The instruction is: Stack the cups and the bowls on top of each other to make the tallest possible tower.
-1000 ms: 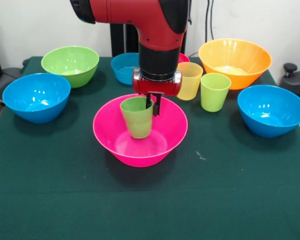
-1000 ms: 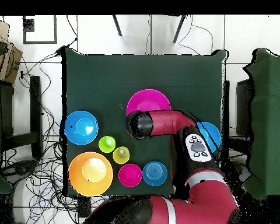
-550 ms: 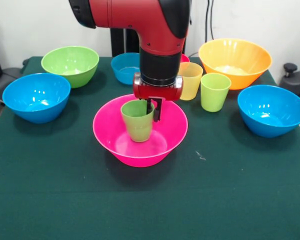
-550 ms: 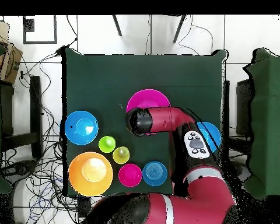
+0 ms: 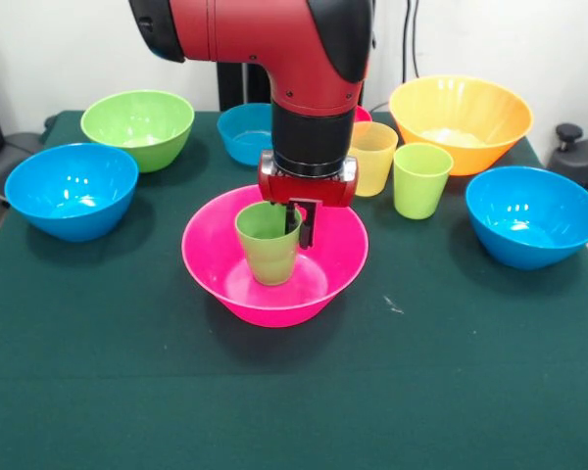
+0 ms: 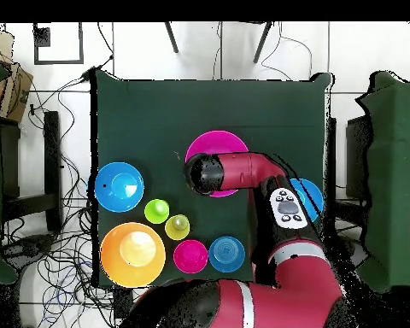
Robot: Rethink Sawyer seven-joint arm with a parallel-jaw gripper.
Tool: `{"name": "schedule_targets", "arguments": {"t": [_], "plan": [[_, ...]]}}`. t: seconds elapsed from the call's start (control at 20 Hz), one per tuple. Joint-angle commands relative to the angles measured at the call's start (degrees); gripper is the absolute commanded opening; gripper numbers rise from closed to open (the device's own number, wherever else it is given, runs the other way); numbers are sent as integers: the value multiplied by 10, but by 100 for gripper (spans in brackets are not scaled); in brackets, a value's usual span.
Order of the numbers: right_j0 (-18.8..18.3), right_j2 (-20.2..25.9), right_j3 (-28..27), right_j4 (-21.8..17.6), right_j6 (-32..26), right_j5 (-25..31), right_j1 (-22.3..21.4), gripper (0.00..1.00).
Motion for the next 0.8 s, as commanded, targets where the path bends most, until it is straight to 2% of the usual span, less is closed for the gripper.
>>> {"name": "schedule_targets", "arguments": {"t": [0.05,0.3,0.8], "plan": [[5,54,-34,-26,-18,-45,29,0],[10,52,-35,-26,-15,-40,25,0],[13,50,-36,-28,-6,-54,42,0]]}}
